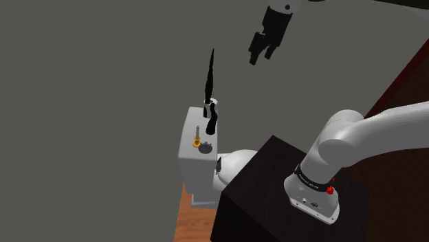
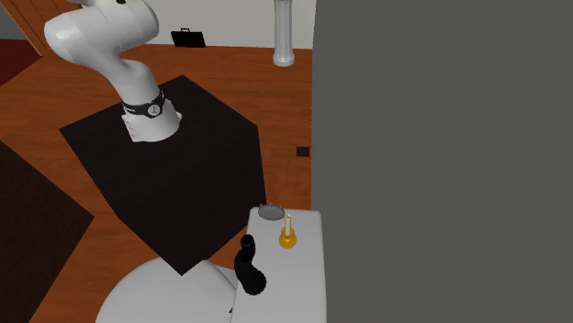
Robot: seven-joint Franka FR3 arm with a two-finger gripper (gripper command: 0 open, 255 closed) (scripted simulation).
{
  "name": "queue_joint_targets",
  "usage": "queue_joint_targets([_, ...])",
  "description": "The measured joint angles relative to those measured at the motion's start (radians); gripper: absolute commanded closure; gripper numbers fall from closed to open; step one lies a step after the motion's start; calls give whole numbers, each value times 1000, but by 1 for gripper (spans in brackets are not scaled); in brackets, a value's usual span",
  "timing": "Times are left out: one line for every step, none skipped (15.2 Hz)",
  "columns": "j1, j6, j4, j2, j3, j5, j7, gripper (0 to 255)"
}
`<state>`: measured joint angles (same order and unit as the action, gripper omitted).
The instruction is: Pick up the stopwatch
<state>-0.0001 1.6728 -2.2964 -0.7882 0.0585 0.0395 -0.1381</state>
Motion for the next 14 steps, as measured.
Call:
queue_joint_targets([0,0,0,0,0,0,0,0])
queue_joint_targets([3,18,-19,0,-2,0,7,0])
queue_joint_targets([7,42,-47,-3,-8,2,21,0])
queue_joint_targets([11,72,-62,13,-14,4,36,0])
queue_joint_targets([17,100,-84,20,-19,5,52,0])
queue_joint_targets([21,130,-98,37,-27,8,70,0])
queue_joint_targets([28,158,-119,46,-28,7,83,0])
queue_joint_targets([34,195,-145,59,-31,7,97,0])
queue_joint_targets([38,238,-165,83,-38,10,115,0])
queue_joint_targets([42,271,-182,100,-47,13,136,0])
queue_joint_targets([48,302,-206,108,-51,13,150,0])
queue_joint_targets([51,341,-231,124,-59,16,170,0])
queue_joint_targets([59,375,-234,156,-60,15,182,0])
queue_joint_targets([65,414,-252,178,-63,15,195,0])
